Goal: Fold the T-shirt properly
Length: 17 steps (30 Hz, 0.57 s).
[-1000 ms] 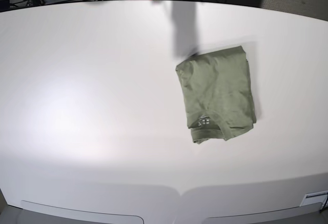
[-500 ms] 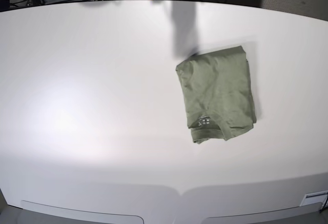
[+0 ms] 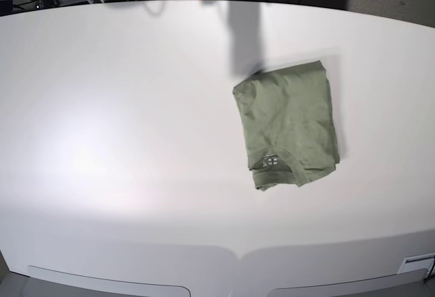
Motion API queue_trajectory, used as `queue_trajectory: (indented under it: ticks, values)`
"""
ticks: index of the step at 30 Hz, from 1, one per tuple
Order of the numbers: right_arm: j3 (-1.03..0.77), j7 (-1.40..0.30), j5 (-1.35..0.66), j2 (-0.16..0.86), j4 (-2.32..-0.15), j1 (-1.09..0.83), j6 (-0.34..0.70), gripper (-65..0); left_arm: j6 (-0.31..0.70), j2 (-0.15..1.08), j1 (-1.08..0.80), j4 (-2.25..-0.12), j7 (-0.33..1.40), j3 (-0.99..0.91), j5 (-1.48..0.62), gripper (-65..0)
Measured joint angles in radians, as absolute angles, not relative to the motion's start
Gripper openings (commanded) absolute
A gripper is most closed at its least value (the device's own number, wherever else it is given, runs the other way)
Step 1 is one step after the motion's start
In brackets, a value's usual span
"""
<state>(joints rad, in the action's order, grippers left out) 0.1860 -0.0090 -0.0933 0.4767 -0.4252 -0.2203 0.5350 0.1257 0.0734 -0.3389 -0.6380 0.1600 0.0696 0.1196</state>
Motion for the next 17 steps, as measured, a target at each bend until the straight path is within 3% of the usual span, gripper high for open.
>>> queue_trajectory:
  ticks: [12, 17]
  values:
    - [0.186, -0.034, -0.083, 0.474, -0.425, -0.183, 0.539, -44.6, 0.138, 0.159, -0.305, -0.571, 0.108, 0.064, 0.187, -39.7]
    - [0.186, -0.015, -0.109, 0.474, -0.425, -0.180, 0.538, -44.6, 0.148, 0.132, -0.305, -0.572, 0.085, 0.067, 0.186, -39.7]
